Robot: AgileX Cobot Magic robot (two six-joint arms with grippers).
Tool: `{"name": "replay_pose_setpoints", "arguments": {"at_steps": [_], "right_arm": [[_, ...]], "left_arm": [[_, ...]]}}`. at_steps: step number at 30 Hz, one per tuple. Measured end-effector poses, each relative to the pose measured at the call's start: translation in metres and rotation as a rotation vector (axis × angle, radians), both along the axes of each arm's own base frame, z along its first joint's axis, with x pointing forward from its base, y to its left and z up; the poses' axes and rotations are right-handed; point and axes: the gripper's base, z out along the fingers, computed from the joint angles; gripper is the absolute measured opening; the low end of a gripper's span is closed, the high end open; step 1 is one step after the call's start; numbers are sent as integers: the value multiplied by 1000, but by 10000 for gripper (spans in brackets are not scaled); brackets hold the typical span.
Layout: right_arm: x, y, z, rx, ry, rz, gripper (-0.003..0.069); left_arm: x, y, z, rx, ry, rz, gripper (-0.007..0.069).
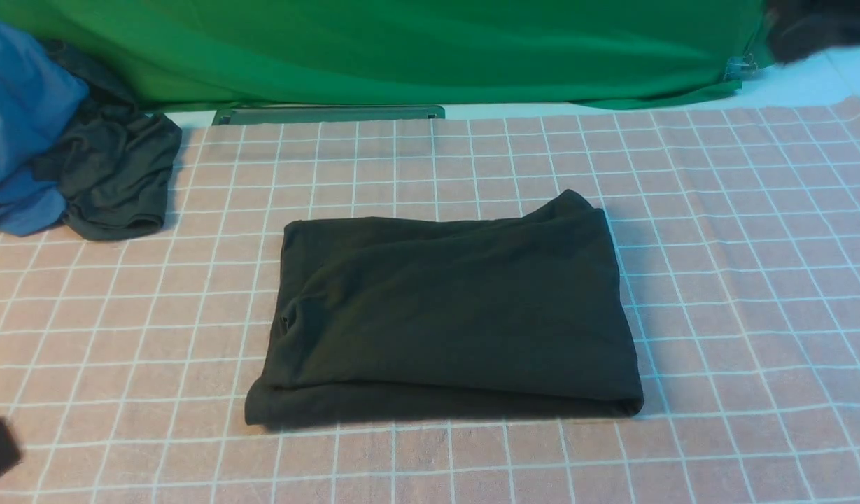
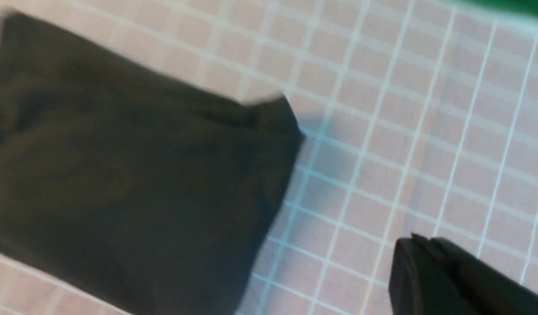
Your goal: Fold a long-sleeved shirt over a pink coffee tablecloth.
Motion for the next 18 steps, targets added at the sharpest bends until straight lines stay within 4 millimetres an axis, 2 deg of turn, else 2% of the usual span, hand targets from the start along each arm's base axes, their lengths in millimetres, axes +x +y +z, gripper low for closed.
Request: {"name": "replay_pose_setpoints", "arguments": {"at_steps": [1, 3, 4, 5, 6, 7, 8, 9, 10, 13, 15, 16, 18], "right_arm": [[-20, -3, 15, 16, -60, 8, 38], [-51, -9, 29, 31, -141, 8, 38], [-65, -12, 33, 39, -174, 6, 38], [-89, -17, 36, 51, -235, 2, 38], [-92, -17, 36, 53, -243, 2, 38], [-117, -22, 34, 67, -296, -2, 38], [-123, -23, 33, 68, -308, -2, 38], [-151, -29, 22, 85, -356, -9, 38], [-155, -30, 16, 88, -357, -10, 38], [-197, -36, -9, 122, -410, -8, 38], [-207, -37, -18, 137, -414, -4, 38], [-218, -38, -28, 153, -413, 1, 38], [-225, -39, -33, 160, -421, 4, 38]], "left_arm": [[13, -3, -1, -9, 21, -18, 13], [39, -10, -5, -19, 67, -57, 13], [52, -13, -7, -26, 75, -75, 13], [73, -18, -14, -28, 105, -113, 13], [74, -19, -13, -37, 99, -113, 13], [95, -24, -21, -41, 119, -152, 13], [104, -26, -26, -43, 138, -157, 13], [127, -30, -39, -49, 167, -168, 13], [138, -31, -47, -40, 192, -173, 13], [174, -39, -71, 0, 245, -193, 13], [186, -44, -81, 13, 266, -203, 13], [201, -53, -94, 32, 294, -228, 13], [217, -61, -103, 48, 297, -242, 13]]}}
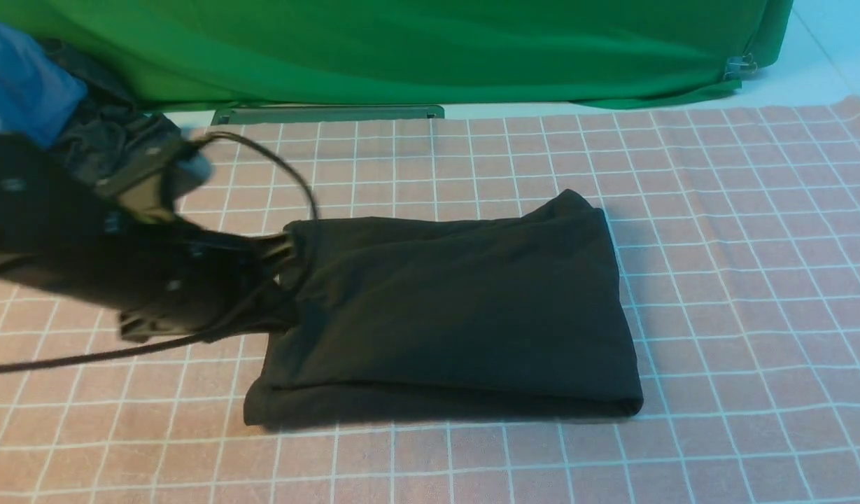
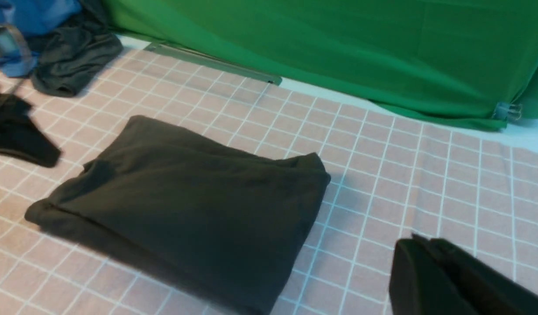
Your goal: Fold a long-sleeved shirt over a pink coffee tablecloth.
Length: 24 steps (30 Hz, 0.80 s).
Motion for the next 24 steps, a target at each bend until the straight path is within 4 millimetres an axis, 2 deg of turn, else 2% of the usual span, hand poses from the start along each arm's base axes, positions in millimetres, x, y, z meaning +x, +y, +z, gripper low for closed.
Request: {"name": "replay_pose_setpoints", "arguments": {"at_steps": [6, 10, 12, 18, 21, 24], "right_arm": [[-2, 1, -2, 16, -6, 6, 38], [-2, 2, -2, 34, -5, 14, 38], [-2, 2, -2, 37, -4, 16, 38], [-2, 2, -2, 38, -4, 16, 38], [-2, 2, -2, 42, -3, 18, 38], [-3, 4, -2, 57, 1, 28, 38]], "left_arm": [[38, -10, -40, 80, 61, -27, 13], [50, -3, -69, 154, 114, 7, 13], [53, 0, -76, 167, 126, 24, 13], [54, 1, -77, 163, 132, 55, 13], [53, 2, -68, 153, 106, 87, 13], [55, 5, -47, 146, -2, 124, 13]]}}
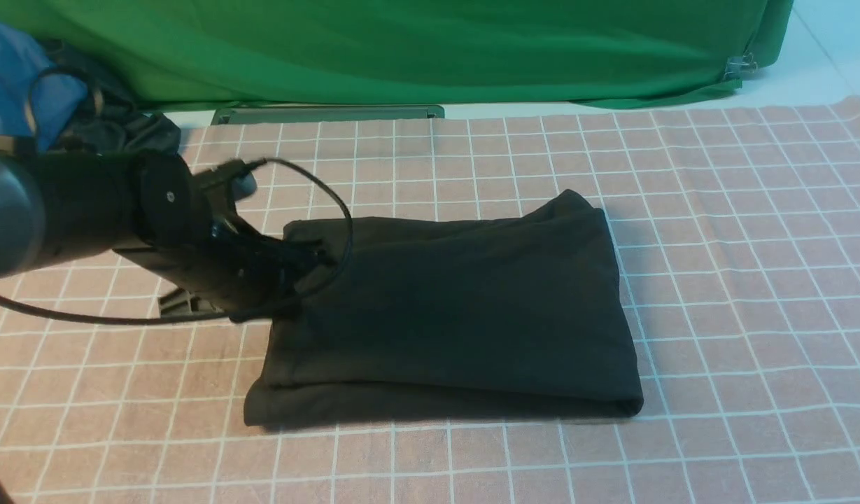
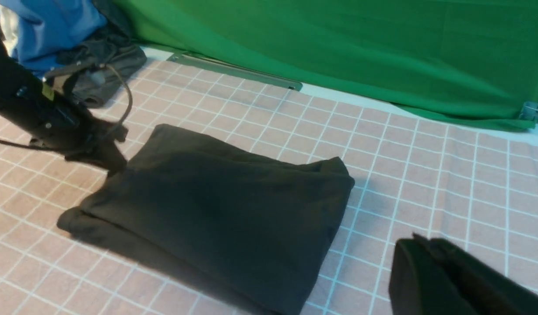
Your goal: Fold a long-sleeved shirt over a pink coffee tablecloth.
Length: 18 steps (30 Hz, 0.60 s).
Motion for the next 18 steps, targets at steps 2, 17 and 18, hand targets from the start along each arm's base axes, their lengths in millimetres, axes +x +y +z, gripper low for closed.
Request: {"name": "replay_pose_setpoints", "arguments": {"at_steps": [2, 17, 18], "right_arm": [[0, 1, 0, 9, 2, 5, 38], [0, 1, 0, 22, 4, 9, 38], [0, 1, 0, 25, 5, 8, 38]], "left_arm": [[1, 1, 12, -13, -72, 18, 13], [4, -7, -24, 38, 50, -41, 13], [4, -5, -30, 67, 71, -49, 13]]}}
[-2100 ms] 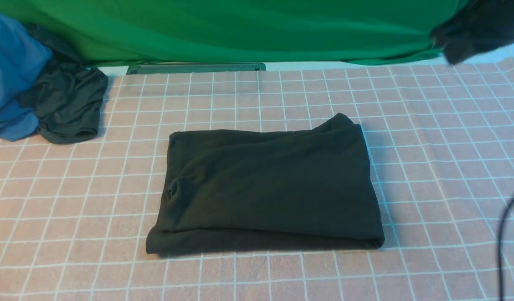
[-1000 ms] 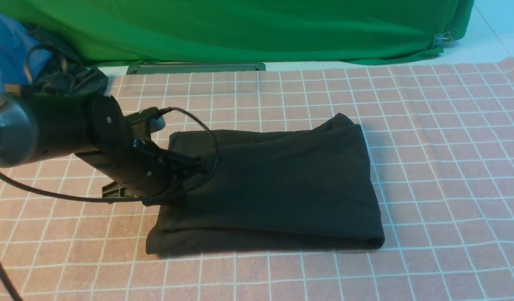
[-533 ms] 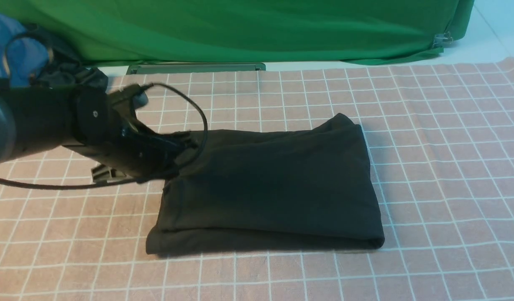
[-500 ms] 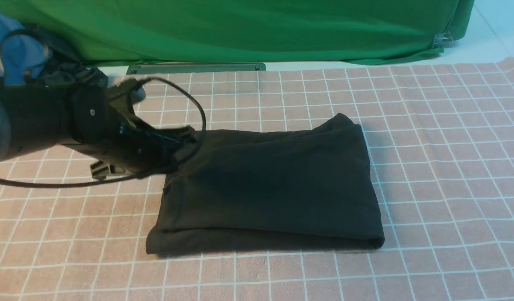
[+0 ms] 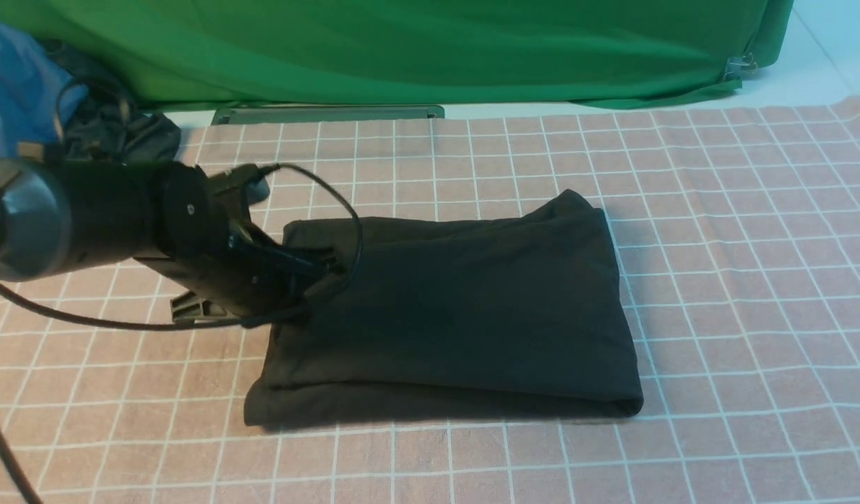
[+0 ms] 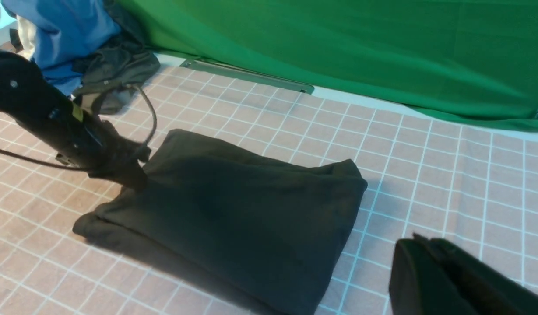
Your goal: Fold a long-sleeved shirt over a pink coffee tablecloth.
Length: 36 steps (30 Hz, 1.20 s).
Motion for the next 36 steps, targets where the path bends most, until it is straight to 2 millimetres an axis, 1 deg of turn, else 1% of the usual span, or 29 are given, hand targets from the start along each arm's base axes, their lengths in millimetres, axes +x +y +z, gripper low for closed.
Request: {"name": "replay_pose_setpoints", "arguments": {"at_steps": [5, 7, 9, 11, 12, 13, 15, 16, 17, 18, 19, 20, 21, 22, 23, 24, 25, 27, 29, 30, 32, 33, 34, 35, 36], "right_arm": [[0, 0, 0, 2, 1, 0, 38], [0, 0, 0, -5, 1, 1, 38], [-1, -1, -1, -16, -1, -3, 38], [-5, -3, 0, -28, -16, -12, 38], [-5, -3, 0, -30, -19, -13, 38], [-9, -5, 0, -45, -36, -26, 38], [-15, -10, 0, -70, -65, -57, 38], [-19, -13, 0, -83, -84, -81, 38], [-26, -18, 1, -100, -115, -106, 37], [-32, -22, 0, -117, -143, -137, 36], [-33, -23, 0, -119, -151, -142, 36], [-42, -27, -1, -127, -197, -171, 36], [-53, -32, -2, -116, -263, -202, 36], [-54, -32, -3, -115, -272, -206, 36], [-71, -37, -5, -84, -393, -232, 36], [-76, -38, -7, -74, -437, -237, 36], [-83, -39, -12, -52, -517, -243, 36], [-92, -41, -18, -17, -641, -250, 36], [-91, -40, -27, 15, -697, -253, 36], [-88, -40, -28, 22, -703, -252, 36], [-78, -37, -34, 42, -676, -249, 36], [-77, -37, -35, 43, -672, -249, 37], [-72, -36, -36, 51, -662, -248, 40], [-70, -36, -37, 56, -659, -247, 41], [-69, -35, -37, 57, -661, -247, 43]], "left_arm": [[3, 5, -1, 18, -2, 54, 13], [1, 8, 6, 23, -10, 58, 13], [-3, 9, 20, 20, -37, 56, 13], [-11, 9, 45, -1, -94, 50, 13], [-13, 10, 51, -6, -111, 46, 13], [-22, 10, 74, -39, -163, 42, 13], [-36, 11, 102, -75, -227, 25, 13], [-47, 12, 119, -99, -271, 14, 13], [-66, 14, 142, -136, -339, 4, 13], [-81, 16, 156, -162, -384, -2, 13], [-81, 16, 155, -160, -380, -6, 13], [-107, 20, 173, -198, -456, -13, 13], [-129, 24, 182, -229, -505, -17, 13], [-133, 25, 185, -235, -519, -17, 13], [-163, 31, 192, -264, -586, -23, 13], [-177, 34, 194, -277, -623, -25, 13], [-199, 38, 198, -293, -681, -30, 13], [-234, 46, 197, -319, -773, -37, 13], [-264, 53, 192, -348, -855, -36, 13], [-271, 55, 188, -356, -870, -35, 13], [-294, 60, 179, -384, -935, -32, 13], [-296, 60, 178, -385, -941, -33, 13], [-307, 63, 171, -394, -977, -35, 13], [-312, 64, 167, -398, -992, -37, 13], [-313, 64, 163, -399, -994, -37, 13]]}}
